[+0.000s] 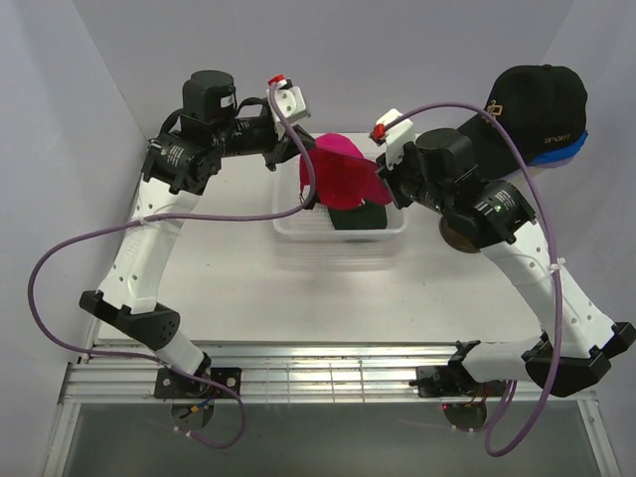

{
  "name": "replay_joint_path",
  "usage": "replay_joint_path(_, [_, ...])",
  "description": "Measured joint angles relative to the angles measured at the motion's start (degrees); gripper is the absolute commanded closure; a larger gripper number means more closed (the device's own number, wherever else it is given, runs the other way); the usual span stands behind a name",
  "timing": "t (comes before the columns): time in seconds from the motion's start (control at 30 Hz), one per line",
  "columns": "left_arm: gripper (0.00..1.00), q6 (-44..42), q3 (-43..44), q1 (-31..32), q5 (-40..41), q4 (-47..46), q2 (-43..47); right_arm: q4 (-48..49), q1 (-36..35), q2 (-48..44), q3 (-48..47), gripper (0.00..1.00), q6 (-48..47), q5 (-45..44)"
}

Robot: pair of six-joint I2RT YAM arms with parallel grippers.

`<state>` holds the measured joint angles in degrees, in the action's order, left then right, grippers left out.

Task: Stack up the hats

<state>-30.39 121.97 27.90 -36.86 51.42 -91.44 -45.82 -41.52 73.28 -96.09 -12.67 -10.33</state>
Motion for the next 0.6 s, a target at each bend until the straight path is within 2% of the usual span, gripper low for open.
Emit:
replay_joint_path(0.07, [0.85, 1.14, -1.53, 0.11, -3.87, -2.89, 1.16, -0.33, 0.52, 0.76, -2.27, 0.92, 1.36, -0.13])
replay_joint_path(0.17, [0.80, 3.06, -13.57, 4.00, -5.84, -7.58, 7.67, -0.35, 1.07, 2.12, -5.38, 0.92, 3.65, 0.42])
replay_joint_path(0.27, [0.75, 4.70, -26.38, 11.10, -2.99, -12.92, 12.33, 0.20, 1.09, 2.54, -6.56, 0.92, 5.88, 1.92])
replay_joint_path(0.33, [0.75, 6.54, -31.10, 14.32, 0.39, -17.49, 12.02, 0.94, 1.09, 2.29, -6.47, 0.92, 6.82, 3.28])
replay_joint_path(0.47, [0.75, 12.22, -30.69, 14.97, 10.62, -27.06, 6.27, 2.38, 1.05, 0.09, -3.26, 0.92, 7.78, 4.52])
replay_joint_path(0.6, [0.78, 15.96, -30.21, 14.49, 17.59, -35.12, 2.78, 3.28, 1.29, -3.28, 1.27, 0.92, 8.20, 5.29])
